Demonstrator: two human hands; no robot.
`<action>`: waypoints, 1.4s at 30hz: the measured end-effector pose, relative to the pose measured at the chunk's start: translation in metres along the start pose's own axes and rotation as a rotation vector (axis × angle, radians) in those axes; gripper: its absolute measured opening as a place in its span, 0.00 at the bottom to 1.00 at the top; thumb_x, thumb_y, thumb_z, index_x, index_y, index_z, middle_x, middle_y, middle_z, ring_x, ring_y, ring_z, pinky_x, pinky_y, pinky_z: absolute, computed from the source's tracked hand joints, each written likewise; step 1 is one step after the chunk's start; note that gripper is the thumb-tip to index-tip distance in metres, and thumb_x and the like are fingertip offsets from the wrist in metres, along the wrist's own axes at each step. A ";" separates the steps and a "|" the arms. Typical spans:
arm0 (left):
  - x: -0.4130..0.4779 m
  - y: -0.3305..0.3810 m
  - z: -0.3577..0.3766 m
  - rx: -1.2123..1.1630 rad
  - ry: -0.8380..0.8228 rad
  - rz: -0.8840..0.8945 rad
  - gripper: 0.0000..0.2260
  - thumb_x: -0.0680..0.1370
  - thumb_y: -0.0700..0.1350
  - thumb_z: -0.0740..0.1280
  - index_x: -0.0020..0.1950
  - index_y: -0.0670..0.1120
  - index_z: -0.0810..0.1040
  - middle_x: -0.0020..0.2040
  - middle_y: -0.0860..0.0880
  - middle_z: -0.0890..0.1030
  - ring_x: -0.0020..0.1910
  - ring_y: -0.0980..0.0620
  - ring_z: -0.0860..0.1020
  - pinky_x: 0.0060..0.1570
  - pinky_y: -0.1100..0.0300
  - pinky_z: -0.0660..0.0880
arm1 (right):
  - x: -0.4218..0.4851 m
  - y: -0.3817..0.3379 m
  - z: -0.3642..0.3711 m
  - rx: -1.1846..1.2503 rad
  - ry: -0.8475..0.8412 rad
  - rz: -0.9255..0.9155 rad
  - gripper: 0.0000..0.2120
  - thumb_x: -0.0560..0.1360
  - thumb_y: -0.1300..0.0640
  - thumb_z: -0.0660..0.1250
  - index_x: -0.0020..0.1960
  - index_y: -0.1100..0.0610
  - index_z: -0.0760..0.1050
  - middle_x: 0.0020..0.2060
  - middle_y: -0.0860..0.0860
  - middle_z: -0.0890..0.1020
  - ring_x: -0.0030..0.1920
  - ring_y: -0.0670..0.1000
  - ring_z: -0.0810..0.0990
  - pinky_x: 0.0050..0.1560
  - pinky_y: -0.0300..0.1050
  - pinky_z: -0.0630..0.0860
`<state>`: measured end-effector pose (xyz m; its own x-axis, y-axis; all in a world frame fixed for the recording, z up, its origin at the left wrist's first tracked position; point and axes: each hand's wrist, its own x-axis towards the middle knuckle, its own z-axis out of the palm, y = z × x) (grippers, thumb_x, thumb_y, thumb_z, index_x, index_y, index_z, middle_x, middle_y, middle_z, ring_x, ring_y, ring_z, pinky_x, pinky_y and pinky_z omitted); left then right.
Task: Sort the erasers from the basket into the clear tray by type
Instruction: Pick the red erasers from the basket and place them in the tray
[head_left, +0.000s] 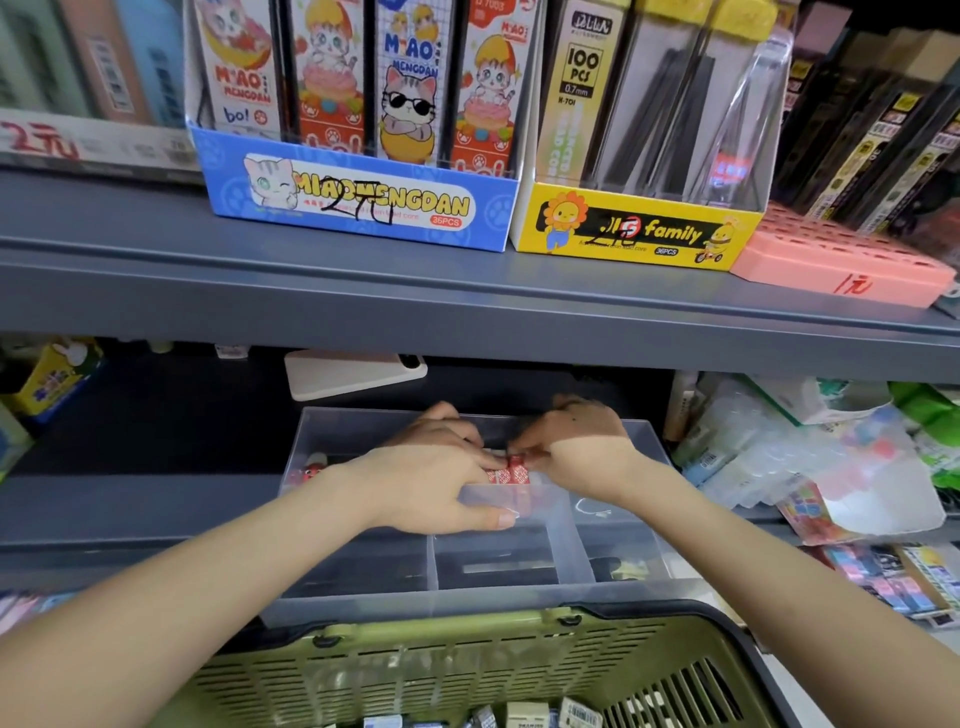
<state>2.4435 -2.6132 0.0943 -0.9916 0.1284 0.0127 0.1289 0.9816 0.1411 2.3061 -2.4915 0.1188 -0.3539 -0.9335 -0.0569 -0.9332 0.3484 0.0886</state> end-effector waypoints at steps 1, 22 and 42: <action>0.000 0.000 0.000 -0.010 0.003 -0.001 0.23 0.77 0.66 0.54 0.51 0.53 0.82 0.56 0.59 0.81 0.57 0.54 0.71 0.60 0.58 0.58 | -0.001 -0.002 -0.001 -0.001 0.025 0.034 0.10 0.76 0.46 0.62 0.54 0.38 0.79 0.53 0.43 0.81 0.61 0.51 0.71 0.51 0.39 0.65; -0.012 0.031 -0.014 -0.072 -0.042 -0.254 0.27 0.75 0.69 0.48 0.68 0.62 0.71 0.67 0.58 0.74 0.69 0.53 0.66 0.68 0.54 0.55 | -0.100 -0.013 -0.012 0.616 0.395 0.136 0.07 0.72 0.48 0.70 0.47 0.48 0.82 0.44 0.44 0.80 0.47 0.45 0.73 0.51 0.38 0.68; -0.206 0.134 0.039 -0.403 0.540 -0.580 0.19 0.77 0.56 0.58 0.57 0.49 0.81 0.56 0.56 0.79 0.58 0.56 0.73 0.61 0.54 0.63 | -0.196 -0.122 0.178 0.305 -0.375 0.478 0.17 0.74 0.47 0.66 0.32 0.53 0.67 0.27 0.47 0.71 0.29 0.49 0.75 0.26 0.36 0.67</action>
<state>2.6648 -2.5023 0.0717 -0.7807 -0.5578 0.2818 -0.3050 0.7337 0.6072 2.4784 -2.3357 -0.0576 -0.6786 -0.5974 -0.4273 -0.6251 0.7752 -0.0912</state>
